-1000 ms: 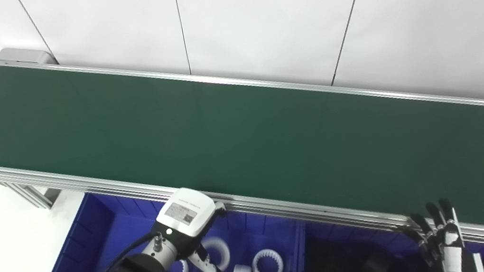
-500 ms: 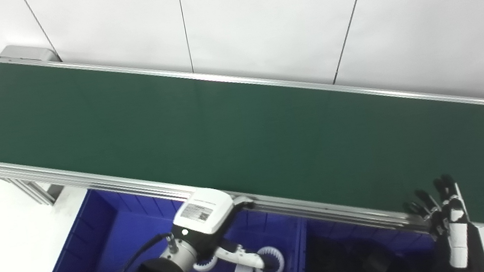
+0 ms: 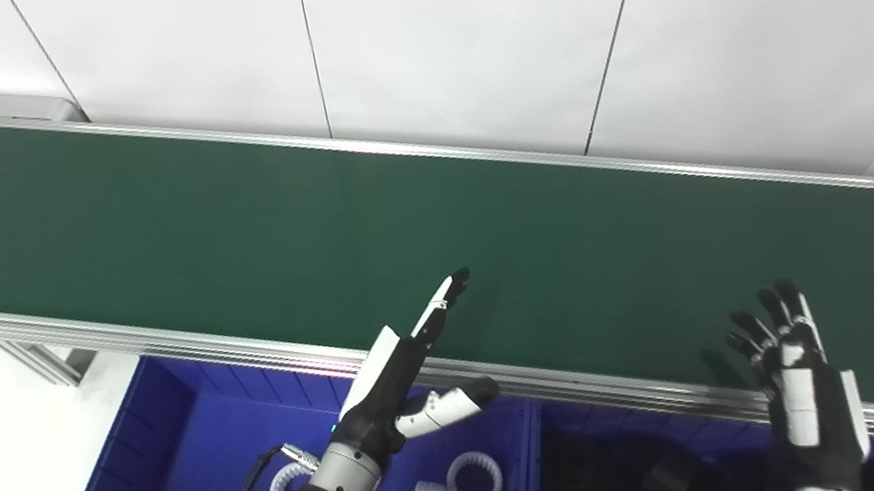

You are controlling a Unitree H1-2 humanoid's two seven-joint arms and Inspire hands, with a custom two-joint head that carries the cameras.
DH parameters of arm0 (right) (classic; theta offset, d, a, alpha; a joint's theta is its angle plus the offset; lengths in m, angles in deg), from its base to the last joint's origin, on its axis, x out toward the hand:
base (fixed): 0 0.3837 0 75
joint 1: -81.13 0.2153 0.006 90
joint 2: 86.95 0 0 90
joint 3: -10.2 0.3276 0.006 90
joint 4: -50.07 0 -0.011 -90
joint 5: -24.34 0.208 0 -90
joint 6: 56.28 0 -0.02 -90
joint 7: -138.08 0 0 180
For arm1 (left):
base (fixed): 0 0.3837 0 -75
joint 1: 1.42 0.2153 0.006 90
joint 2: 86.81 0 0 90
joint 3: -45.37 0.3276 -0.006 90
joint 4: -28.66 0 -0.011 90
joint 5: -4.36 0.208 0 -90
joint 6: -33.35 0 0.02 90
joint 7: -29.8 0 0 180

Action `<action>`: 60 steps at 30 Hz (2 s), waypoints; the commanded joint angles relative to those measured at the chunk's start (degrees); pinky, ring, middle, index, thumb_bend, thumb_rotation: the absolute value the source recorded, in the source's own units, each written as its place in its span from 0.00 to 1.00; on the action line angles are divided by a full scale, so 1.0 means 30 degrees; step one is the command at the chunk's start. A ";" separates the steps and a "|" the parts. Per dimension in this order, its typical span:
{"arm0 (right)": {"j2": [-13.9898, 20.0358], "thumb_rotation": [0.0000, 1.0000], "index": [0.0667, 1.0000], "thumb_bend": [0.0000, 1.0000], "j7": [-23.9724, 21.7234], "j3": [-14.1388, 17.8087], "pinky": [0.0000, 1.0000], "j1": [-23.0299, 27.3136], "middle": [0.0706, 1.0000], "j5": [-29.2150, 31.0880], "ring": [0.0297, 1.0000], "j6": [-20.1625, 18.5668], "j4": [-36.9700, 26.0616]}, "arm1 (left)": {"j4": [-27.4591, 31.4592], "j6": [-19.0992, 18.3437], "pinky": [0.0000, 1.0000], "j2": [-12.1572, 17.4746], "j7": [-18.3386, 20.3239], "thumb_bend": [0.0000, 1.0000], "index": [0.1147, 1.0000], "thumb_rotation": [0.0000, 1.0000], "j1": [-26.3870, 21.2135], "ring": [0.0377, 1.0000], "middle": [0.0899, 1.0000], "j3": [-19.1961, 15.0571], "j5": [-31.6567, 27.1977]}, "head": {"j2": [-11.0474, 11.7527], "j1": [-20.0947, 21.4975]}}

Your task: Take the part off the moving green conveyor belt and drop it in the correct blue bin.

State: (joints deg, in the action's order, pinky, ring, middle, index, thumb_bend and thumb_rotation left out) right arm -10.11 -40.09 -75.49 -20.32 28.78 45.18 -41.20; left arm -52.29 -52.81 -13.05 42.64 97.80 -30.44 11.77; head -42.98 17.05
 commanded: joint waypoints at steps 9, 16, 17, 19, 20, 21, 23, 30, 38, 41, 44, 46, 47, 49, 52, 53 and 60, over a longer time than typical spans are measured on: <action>-0.1872 0.97 0.97 0.79 0.2290 -0.0358 0.80 0.0892 0.99 -0.4240 0.88 0.1040 -0.1393 | 0.0880 -0.1280 1.00 -0.2896 -0.1718 0.81 1.00 0.92 -0.1379 1.00 1.00 -0.0649 -0.3012 | 0.0850 0.3497; -0.3363 0.99 0.98 0.76 0.3674 -0.1166 0.77 0.0937 0.97 -0.6338 0.87 0.0800 -0.2246 | 0.0174 -0.2361 1.00 -0.2059 -0.1003 0.77 1.00 0.91 -0.2611 1.00 1.00 -0.1627 -0.4864 | 0.0593 0.8588; -0.3477 1.00 0.98 0.76 0.3860 -0.1249 0.76 0.1006 0.97 -0.6606 0.87 0.0846 -0.2191 | 0.0063 -0.2336 1.00 -0.1930 -0.0935 0.77 1.00 0.90 -0.2746 1.00 1.00 -0.1721 -0.5017 | 0.0593 0.8588; -0.3807 0.99 0.97 0.74 0.4394 -0.1337 0.75 0.1210 0.96 -0.7098 0.86 0.1017 -0.1906 | -0.0461 -0.1801 1.00 -0.1601 -0.0592 0.76 1.00 0.89 -0.3148 1.00 1.00 -0.1891 -0.5355 | 0.0534 0.9265; -0.3993 0.99 0.97 0.73 0.4613 -0.1354 0.74 0.1327 0.95 -0.7113 0.86 0.1123 -0.1753 | -0.0744 -0.1547 1.00 -0.1423 -0.0370 0.76 1.00 0.89 -0.3348 1.00 1.00 -0.1957 -0.5556 | 0.0531 0.9502; -0.4132 0.97 0.96 0.72 0.4771 -0.1371 0.74 0.1442 0.96 -0.7015 0.86 0.1260 -0.1596 | -0.0971 -0.1355 1.00 -0.1275 -0.0196 0.76 1.00 0.88 -0.3509 1.00 1.00 -0.2016 -0.5699 | 0.0511 0.9463; -0.4301 0.92 0.94 0.72 0.5025 -0.1362 0.75 0.1629 0.95 -0.6626 0.85 0.1597 -0.1300 | -0.1222 -0.1096 1.00 -0.1102 -0.0058 0.76 1.00 0.86 -0.3673 1.00 1.00 -0.2032 -0.5774 | 0.0488 0.9394; -0.4257 0.92 0.94 0.73 0.4873 -0.1804 0.73 0.1034 0.95 -0.5626 0.85 0.1595 -0.1792 | 0.0833 -0.1593 1.00 -0.0511 -0.0363 0.73 1.00 0.86 -0.2813 1.00 1.00 -0.2011 -0.5547 | -0.0295 0.7075; -0.4062 0.92 0.94 0.81 0.4053 -0.2102 0.72 -0.1428 0.93 -0.3536 0.81 0.1503 -0.3515 | 0.2773 -0.0145 1.00 -0.0867 -0.1541 0.70 1.00 0.88 -0.0174 1.00 1.00 -0.1571 -0.3430 | -0.0713 0.3315; -0.3739 0.88 0.90 0.82 0.3184 -0.2372 0.72 -0.2882 0.91 -0.1764 0.82 0.1576 -0.4253 | 0.3365 0.1603 1.00 -0.1080 -0.2264 0.67 1.00 0.91 0.1264 1.00 1.00 -0.1411 -0.2093 | -0.1031 0.1561; -0.3464 0.88 0.89 0.80 0.2539 -0.2610 0.72 -0.4006 0.90 -0.0888 0.81 0.1732 -0.4744 | 0.3413 0.3451 1.00 -0.1086 -0.2785 0.67 1.00 0.93 0.2358 1.00 1.00 -0.1329 -0.1006 | -0.1372 0.0852; -0.3266 0.88 0.89 0.79 0.2176 -0.2729 0.73 -0.4618 0.88 -0.0605 0.79 0.1550 -0.4837 | 0.3111 0.4717 1.00 -0.1184 -0.3246 0.68 1.00 0.93 0.2919 1.00 1.00 -0.1343 -0.0298 | -0.1602 0.0579; -0.3158 0.88 0.88 0.79 0.2053 -0.2749 0.73 -0.4901 0.88 -0.0651 0.79 0.1676 -0.4789 | 0.3013 0.5098 1.00 -0.1267 -0.3425 0.68 1.00 0.92 0.3158 1.00 1.00 -0.1304 -0.0037 | -0.1659 0.0454; -0.3020 0.89 0.89 0.78 0.1920 -0.2758 0.73 -0.5369 0.88 -0.0863 0.78 0.1980 -0.4737 | 0.2916 0.5381 1.00 -0.1393 -0.3673 0.63 1.00 0.91 0.3497 1.00 1.00 -0.1227 0.0276 | -0.1720 0.0312; -0.2944 0.90 0.89 0.81 0.1786 -0.2799 0.74 -0.5996 0.88 -0.1320 0.78 0.2377 -0.4895 | 0.3003 0.5075 1.00 -0.1397 -0.3774 0.61 1.00 0.90 0.3833 1.00 1.00 -0.1121 0.0236 | -0.1833 0.0199; -0.2905 0.90 0.89 0.82 0.1691 -0.2871 0.75 -0.6288 0.88 -0.1367 0.78 0.2537 -0.5090 | 0.3187 0.4784 1.00 -0.1318 -0.3705 0.61 1.00 0.90 0.3990 1.00 1.00 -0.1064 0.0169 | -0.1884 0.0265; -0.3370 0.90 0.89 0.83 0.1940 -0.3249 0.77 -0.8216 0.89 -0.2830 0.82 0.3750 -0.6181 | 0.4784 0.2633 1.00 -0.0324 -0.2594 0.68 1.00 0.90 0.4497 1.00 1.00 -0.0436 -0.0647 | -0.2462 0.1672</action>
State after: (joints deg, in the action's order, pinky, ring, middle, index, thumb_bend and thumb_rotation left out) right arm -19.31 -34.28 -84.54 -43.22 21.82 52.46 -56.94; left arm -40.15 -44.33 -14.79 33.64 111.28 -32.36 10.49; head -50.35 22.13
